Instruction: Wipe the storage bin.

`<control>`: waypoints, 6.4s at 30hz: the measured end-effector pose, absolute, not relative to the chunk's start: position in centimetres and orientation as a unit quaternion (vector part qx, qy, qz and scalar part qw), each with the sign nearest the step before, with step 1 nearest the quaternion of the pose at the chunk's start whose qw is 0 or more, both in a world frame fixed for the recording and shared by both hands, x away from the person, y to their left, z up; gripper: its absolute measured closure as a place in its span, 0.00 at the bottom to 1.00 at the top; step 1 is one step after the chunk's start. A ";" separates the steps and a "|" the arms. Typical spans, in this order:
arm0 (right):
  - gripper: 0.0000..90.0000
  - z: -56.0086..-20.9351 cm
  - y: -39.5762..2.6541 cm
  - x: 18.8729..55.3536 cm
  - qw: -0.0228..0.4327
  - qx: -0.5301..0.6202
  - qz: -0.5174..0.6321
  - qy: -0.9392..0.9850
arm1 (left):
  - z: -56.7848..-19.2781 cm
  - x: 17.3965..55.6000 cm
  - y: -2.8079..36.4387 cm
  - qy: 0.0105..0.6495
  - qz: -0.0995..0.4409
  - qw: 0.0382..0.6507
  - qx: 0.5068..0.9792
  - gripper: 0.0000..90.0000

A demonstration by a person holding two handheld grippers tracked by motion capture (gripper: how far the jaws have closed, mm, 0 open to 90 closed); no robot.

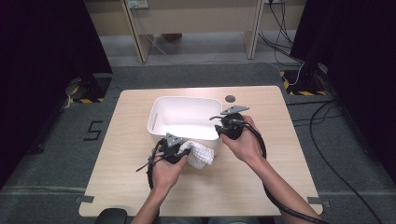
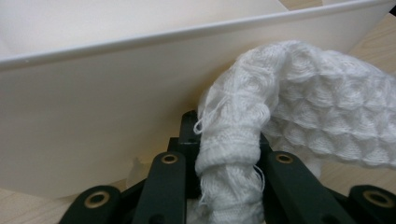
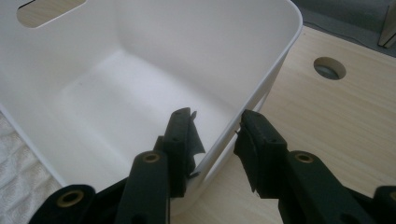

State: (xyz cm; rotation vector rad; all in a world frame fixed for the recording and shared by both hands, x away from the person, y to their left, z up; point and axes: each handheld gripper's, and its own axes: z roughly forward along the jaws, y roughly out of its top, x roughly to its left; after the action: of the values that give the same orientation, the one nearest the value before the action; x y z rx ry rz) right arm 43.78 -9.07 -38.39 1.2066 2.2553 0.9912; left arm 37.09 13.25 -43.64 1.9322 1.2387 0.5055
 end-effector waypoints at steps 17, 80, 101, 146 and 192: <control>0.73 -38.4 -9.1 43.8 0.199 0.432 0.355 0.805 | -44.6 37.3 13.1 0.483 0.199 0.381 0.763 0.84; 0.73 -38.4 -9.0 43.7 0.202 0.427 0.356 0.806 | -49.1 38.2 12.4 0.494 0.186 0.334 0.781 0.85; 0.73 -38.4 -9.0 43.7 0.203 0.428 0.356 0.806 | -48.8 38.1 11.3 0.485 0.187 0.336 0.786 0.85; 0.73 -38.4 -9.1 43.7 0.200 0.431 0.358 0.804 | -42.6 36.7 11.0 0.469 0.209 0.380 0.769 0.85; 0.73 -38.4 -9.0 43.7 0.202 0.429 0.359 0.804 | -45.8 36.9 9.5 0.466 0.214 0.360 0.779 0.85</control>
State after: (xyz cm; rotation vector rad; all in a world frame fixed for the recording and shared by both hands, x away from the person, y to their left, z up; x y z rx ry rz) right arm 43.71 -9.04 -38.45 1.1987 2.2437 1.0013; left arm 36.91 9.52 -45.79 2.0091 1.2020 0.5525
